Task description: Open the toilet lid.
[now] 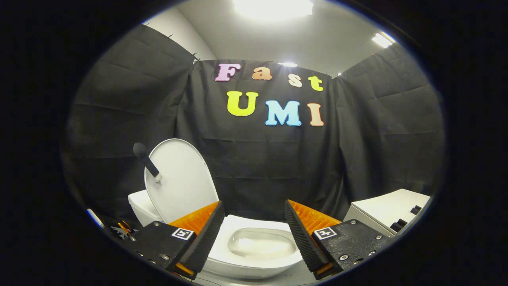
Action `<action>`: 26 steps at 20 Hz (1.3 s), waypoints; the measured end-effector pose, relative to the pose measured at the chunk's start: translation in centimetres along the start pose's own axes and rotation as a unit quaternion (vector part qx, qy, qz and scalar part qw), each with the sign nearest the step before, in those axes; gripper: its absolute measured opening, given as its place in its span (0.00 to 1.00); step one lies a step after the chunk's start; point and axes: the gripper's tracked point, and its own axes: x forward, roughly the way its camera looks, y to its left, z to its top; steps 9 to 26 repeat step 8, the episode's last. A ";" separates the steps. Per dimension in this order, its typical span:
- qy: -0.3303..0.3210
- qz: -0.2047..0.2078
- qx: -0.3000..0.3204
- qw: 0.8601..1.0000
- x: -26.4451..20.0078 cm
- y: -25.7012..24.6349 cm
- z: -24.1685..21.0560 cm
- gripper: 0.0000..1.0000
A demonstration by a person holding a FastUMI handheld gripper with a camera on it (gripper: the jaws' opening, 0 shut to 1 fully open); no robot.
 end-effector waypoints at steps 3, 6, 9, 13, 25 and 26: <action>-0.006 -0.009 -0.007 1.000 -1.4 -0.3 -0.6 0.94; -0.006 -0.007 0.001 1.000 -2.2 -0.2 -0.9 0.94; -0.010 -0.004 0.006 1.000 -2.8 -0.3 -0.5 0.94; -0.010 -0.004 0.006 1.000 -2.8 -0.3 -0.5 0.94; -0.010 -0.004 0.006 1.000 -2.8 -0.3 -0.5 0.94; -0.010 -0.004 0.006 1.000 -2.8 -0.3 -0.5 0.94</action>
